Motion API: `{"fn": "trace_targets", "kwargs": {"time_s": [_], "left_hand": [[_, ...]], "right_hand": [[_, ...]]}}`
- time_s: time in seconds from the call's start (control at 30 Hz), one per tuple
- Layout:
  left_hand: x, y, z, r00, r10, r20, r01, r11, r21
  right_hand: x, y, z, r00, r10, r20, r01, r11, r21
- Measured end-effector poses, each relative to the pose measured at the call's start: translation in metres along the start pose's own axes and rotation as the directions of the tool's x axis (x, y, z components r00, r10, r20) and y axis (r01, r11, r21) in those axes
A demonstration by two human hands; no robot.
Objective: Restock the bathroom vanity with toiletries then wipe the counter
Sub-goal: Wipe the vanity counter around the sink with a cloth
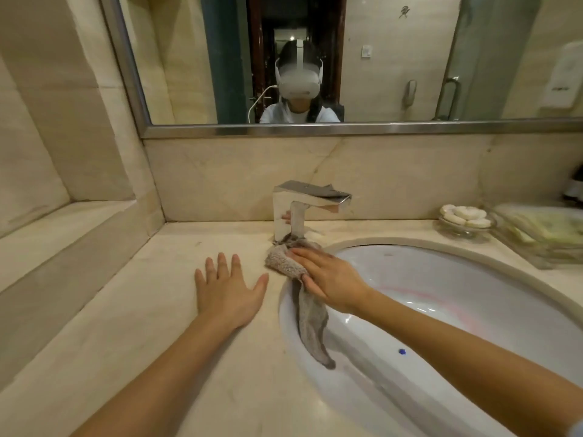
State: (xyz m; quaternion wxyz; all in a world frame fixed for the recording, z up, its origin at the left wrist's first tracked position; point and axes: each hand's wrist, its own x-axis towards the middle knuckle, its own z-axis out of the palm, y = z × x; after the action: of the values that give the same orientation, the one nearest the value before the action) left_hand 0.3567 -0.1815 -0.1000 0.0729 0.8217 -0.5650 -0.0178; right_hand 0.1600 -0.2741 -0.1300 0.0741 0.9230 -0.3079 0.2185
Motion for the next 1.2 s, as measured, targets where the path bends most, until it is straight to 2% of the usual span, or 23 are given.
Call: {"fn": "trace_targets", "kwargs": {"time_s": [0.17, 0.27, 0.4, 0.5, 0.57, 0.63, 0.73, 0.8, 0.9, 1.0, 1.2], "left_hand": [[0.006, -0.002, 0.003, 0.999, 0.035, -0.015, -0.035, 0.999, -0.015], [0.011, -0.003, 0.004, 0.999, 0.053, -0.006, -0.053, 0.998, -0.029], [0.012, -0.002, 0.005, 0.997, 0.074, 0.001, -0.074, 0.996, -0.042], [0.014, 0.003, 0.003, 0.997, 0.081, 0.014, -0.081, 0.996, -0.027], [0.014, 0.015, 0.003, 0.990, 0.137, 0.031, -0.136, 0.990, -0.029], [0.015, 0.039, 0.006, 0.980, 0.197, 0.040, -0.196, 0.980, -0.033], [0.021, 0.076, 0.011, 0.977, 0.212, 0.030, -0.213, 0.977, 0.032], [0.025, 0.086, 0.012, 0.978, 0.208, 0.028, -0.210, 0.975, 0.079], [0.025, 0.084, 0.009, 0.976, 0.213, 0.045, -0.218, 0.964, 0.150], [0.025, 0.082, 0.008, 0.976, 0.212, 0.053, -0.217, 0.964, 0.153], [0.028, 0.084, 0.011, 0.976, 0.211, 0.049, -0.216, 0.964, 0.158]], "right_hand": [[0.000, 0.026, 0.011, 0.992, -0.100, -0.081, 0.102, 0.994, 0.025], [-0.003, 0.037, 0.012, 0.991, -0.094, -0.096, 0.097, 0.995, 0.028], [-0.018, 0.064, 0.006, 0.975, 0.050, -0.217, -0.058, 0.998, -0.029], [-0.013, 0.070, 0.001, 0.961, 0.165, -0.223, -0.188, 0.978, -0.085], [0.008, 0.060, 0.004, 0.932, 0.301, -0.201, -0.309, 0.951, -0.008], [0.038, 0.051, 0.006, 0.909, 0.401, -0.116, -0.394, 0.916, 0.075], [0.065, 0.053, 0.000, 0.925, 0.370, 0.084, -0.378, 0.916, 0.136], [0.070, 0.059, -0.004, 0.930, 0.327, 0.166, -0.352, 0.924, 0.150], [0.072, 0.067, -0.004, 0.931, 0.316, 0.184, -0.341, 0.932, 0.127], [0.063, 0.079, -0.010, 0.926, 0.329, 0.187, -0.342, 0.939, 0.037], [-0.008, 0.133, -0.045, 0.853, 0.506, 0.127, -0.487, 0.860, -0.154]]}}
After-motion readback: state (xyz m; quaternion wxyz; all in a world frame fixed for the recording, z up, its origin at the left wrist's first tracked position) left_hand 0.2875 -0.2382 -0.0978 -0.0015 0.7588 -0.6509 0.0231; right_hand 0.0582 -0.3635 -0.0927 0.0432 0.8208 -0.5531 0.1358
